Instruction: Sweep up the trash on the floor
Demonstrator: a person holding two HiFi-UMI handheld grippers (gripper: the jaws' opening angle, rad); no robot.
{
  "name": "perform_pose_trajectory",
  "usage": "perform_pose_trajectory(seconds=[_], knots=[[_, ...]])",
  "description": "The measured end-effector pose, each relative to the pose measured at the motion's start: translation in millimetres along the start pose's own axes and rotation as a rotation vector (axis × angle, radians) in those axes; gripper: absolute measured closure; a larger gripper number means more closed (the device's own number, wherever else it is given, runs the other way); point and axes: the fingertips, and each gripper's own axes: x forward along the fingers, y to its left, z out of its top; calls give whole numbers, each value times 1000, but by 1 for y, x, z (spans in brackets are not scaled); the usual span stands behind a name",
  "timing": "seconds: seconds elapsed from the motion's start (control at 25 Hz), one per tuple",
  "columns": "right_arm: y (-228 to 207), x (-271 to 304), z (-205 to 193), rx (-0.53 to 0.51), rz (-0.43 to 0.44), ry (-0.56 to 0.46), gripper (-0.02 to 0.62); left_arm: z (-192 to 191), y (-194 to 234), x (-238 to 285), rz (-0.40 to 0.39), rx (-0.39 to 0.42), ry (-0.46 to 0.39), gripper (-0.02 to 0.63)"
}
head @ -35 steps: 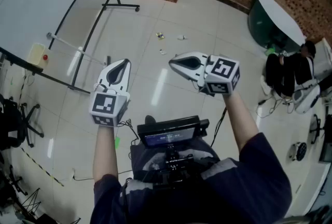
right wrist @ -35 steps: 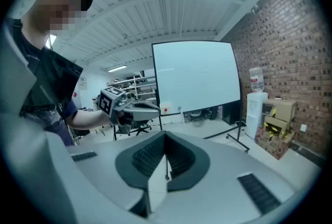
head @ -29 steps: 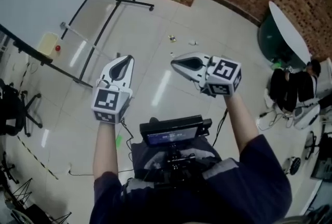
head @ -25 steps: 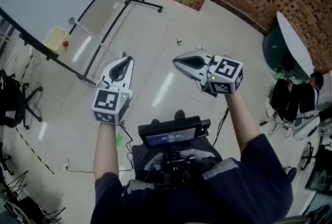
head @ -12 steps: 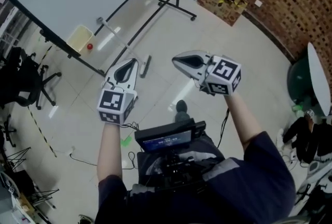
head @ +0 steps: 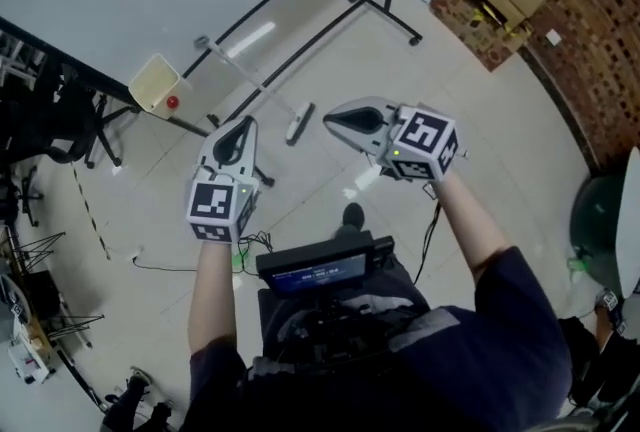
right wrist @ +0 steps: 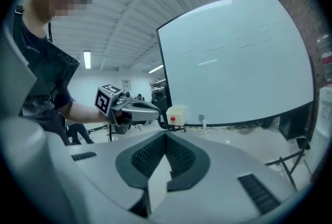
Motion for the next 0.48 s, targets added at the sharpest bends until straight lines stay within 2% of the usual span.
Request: perform_pose_trajectory(seconds=[0.2, 0.48], knots=[[-36, 23, -1, 13, 49, 1, 581, -21, 18, 23, 38, -11, 78, 600], [-64, 53, 2, 6, 80, 33, 581, -43, 51, 47, 85, -35, 83, 600]])
